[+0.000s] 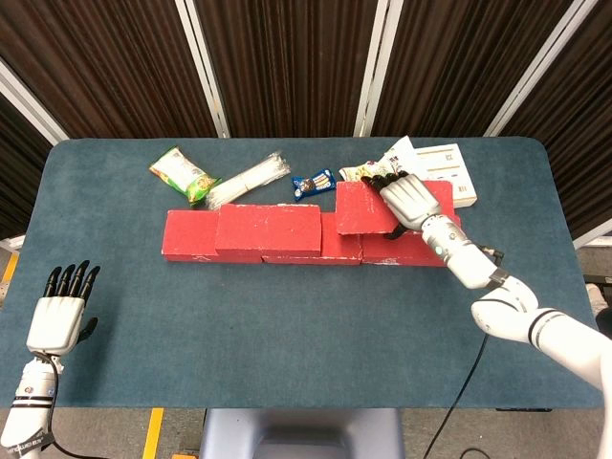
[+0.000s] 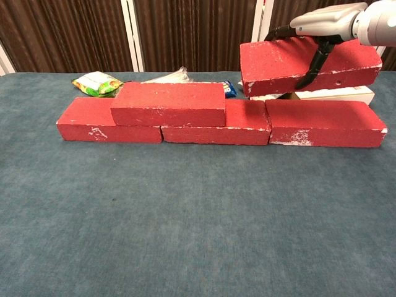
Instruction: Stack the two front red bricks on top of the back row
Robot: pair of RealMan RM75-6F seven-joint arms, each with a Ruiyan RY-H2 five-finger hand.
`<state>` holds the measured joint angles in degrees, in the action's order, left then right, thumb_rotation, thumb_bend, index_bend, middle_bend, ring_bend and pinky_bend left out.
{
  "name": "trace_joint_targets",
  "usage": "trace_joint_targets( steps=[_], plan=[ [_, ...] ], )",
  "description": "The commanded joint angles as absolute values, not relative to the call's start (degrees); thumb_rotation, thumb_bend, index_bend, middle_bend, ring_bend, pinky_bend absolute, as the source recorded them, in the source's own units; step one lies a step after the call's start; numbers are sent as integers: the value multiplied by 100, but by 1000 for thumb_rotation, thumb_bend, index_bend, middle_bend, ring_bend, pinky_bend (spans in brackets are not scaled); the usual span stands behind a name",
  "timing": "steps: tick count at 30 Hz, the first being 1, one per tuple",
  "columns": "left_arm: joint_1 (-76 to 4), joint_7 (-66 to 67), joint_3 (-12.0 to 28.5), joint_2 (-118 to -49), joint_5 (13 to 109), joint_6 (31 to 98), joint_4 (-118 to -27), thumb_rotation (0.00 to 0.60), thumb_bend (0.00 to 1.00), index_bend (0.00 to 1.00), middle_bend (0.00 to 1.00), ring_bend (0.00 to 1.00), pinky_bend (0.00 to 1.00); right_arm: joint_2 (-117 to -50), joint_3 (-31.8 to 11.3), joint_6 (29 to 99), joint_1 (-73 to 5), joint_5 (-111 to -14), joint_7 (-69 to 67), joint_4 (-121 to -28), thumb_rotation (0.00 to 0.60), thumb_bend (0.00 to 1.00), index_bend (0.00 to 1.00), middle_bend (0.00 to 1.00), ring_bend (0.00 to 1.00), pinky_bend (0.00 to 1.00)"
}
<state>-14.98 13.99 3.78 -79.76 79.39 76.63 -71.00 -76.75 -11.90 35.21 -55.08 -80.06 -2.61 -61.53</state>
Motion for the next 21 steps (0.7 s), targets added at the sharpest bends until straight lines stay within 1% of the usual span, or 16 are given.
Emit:
trace_joint_targets(
  steps=[1,11,21],
  plan=[
    [-1504,1406,401,-8004,7936,7672,-7060,600,296,0,0,0,52,-7908,-892,3529,-5657,-8492,-1026,-5620,600,144,478,429,396,583],
    [-1460,1359,454,-8032,8027,7884,-6961,600,295,0,0,0,52,-8295,-330,3866,-5709,-9144,-2547,-4834,600,147,474,429,395,583],
    [-1458,1375,463,-8026,8004,7828,-6981,600,295,0,0,0,53,-8418,-26,3921,-5795,-9318,-3511,-4684,600,147,454,429,387,583]
  ],
)
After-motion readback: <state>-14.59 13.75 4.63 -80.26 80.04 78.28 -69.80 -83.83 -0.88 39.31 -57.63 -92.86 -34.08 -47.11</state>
